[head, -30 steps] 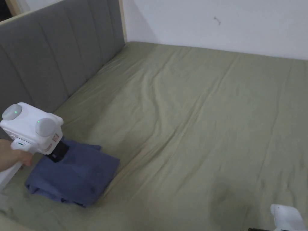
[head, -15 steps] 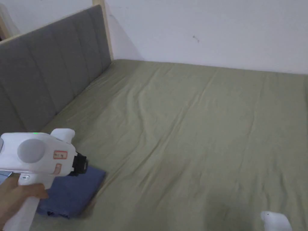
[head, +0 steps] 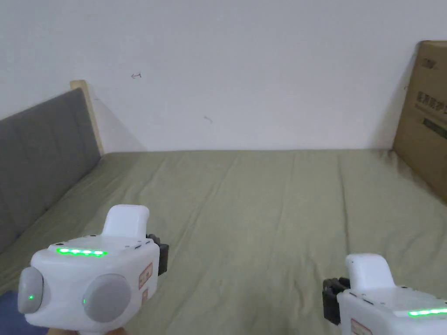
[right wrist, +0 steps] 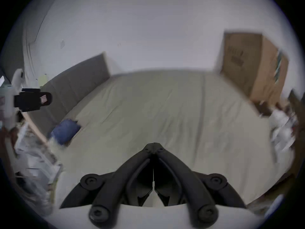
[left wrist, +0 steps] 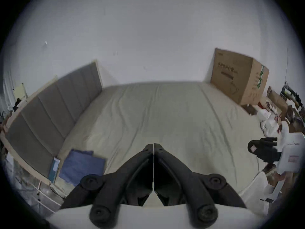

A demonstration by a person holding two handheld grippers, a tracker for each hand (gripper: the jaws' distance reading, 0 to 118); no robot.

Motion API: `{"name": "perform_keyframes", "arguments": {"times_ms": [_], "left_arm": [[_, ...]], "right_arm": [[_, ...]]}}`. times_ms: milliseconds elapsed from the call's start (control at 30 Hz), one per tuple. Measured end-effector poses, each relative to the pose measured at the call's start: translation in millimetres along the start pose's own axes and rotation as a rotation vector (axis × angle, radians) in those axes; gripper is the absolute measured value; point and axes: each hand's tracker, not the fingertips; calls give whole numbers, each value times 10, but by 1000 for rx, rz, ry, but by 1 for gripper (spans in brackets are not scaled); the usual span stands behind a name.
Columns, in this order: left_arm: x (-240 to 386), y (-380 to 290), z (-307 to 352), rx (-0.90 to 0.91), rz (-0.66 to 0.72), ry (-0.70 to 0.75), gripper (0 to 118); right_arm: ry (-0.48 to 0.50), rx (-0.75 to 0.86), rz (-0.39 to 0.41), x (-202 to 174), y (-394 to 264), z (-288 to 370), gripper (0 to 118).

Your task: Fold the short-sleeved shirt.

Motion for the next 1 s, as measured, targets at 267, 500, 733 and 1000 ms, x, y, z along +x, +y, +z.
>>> {"name": "perform_keyframes", "arguments": {"times_ms": [267, 500, 733, 1000], "left_arm": [[602, 261, 457, 249, -54, 115, 0], [756, 195, 655, 346, -33, 177, 4], [709, 73, 749, 377, 29, 94, 118], [698, 93, 657, 360, 24, 139, 118]], "right_arm": [[-198, 225, -74, 48, 556, 495, 0], [-255, 287, -84, 54, 576, 749, 0], [-288, 327, -68, 6, 559, 780, 99], [-298, 384, -10, -48, 559, 847, 118]]}}
